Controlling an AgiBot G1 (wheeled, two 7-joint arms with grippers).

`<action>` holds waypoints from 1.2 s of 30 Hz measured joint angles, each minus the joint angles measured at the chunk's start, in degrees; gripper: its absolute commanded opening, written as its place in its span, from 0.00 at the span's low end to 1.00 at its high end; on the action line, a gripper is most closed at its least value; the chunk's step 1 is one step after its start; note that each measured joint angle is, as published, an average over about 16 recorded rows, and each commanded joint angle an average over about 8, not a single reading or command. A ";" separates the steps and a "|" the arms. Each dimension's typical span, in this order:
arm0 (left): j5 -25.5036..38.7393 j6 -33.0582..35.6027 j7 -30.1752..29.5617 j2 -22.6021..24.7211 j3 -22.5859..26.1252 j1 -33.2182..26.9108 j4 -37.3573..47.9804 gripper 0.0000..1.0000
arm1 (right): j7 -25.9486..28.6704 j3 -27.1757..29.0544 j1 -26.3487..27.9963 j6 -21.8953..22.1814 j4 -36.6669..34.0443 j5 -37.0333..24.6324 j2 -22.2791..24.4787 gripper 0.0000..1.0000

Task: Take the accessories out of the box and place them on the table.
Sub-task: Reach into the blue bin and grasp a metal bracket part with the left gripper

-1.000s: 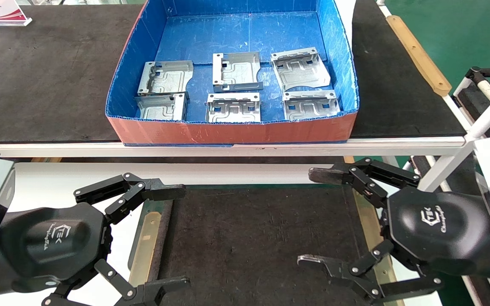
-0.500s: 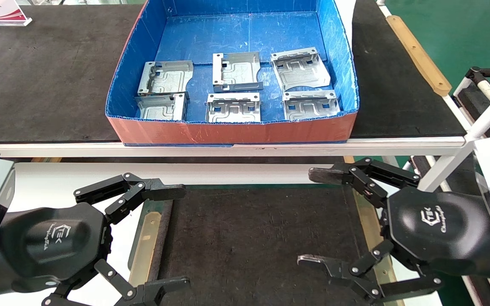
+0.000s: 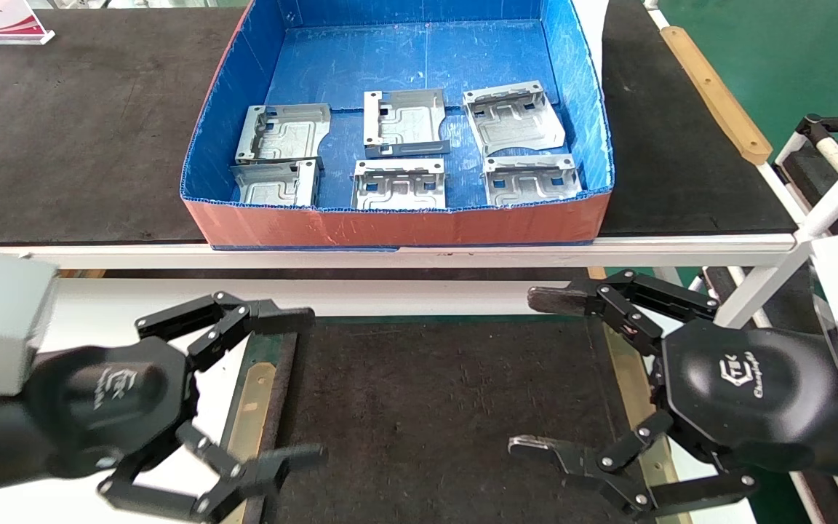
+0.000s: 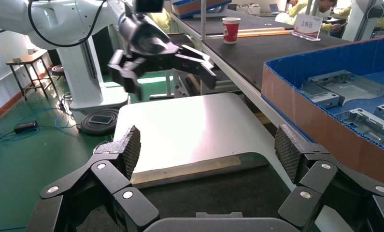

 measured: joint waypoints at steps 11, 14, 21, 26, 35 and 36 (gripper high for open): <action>6.65 -6.64 -2.29 3.55 2.17 -5.50 2.86 1.00 | 0.00 0.00 0.00 0.00 0.00 0.00 0.00 1.00; 8.68 -8.27 -2.67 4.99 2.91 -7.68 4.48 1.00 | 0.00 0.00 0.00 0.00 0.00 0.00 0.00 1.00; 13.66 -12.00 -3.31 8.64 4.79 -13.12 9.72 1.00 | 0.00 0.00 0.00 0.00 0.00 0.00 0.00 1.00; 17.20 -14.94 -3.99 11.12 6.11 -16.84 13.57 1.00 | 0.00 0.00 0.00 0.00 0.00 0.00 0.00 1.00; 23.64 -21.20 -4.99 16.35 8.67 -22.69 20.04 1.00 | 0.00 0.00 0.00 0.00 0.00 0.00 0.00 1.00; 24.33 -21.95 -4.99 17.02 8.95 -23.26 20.75 1.00 | 0.00 0.00 0.00 0.00 0.00 0.00 0.00 1.00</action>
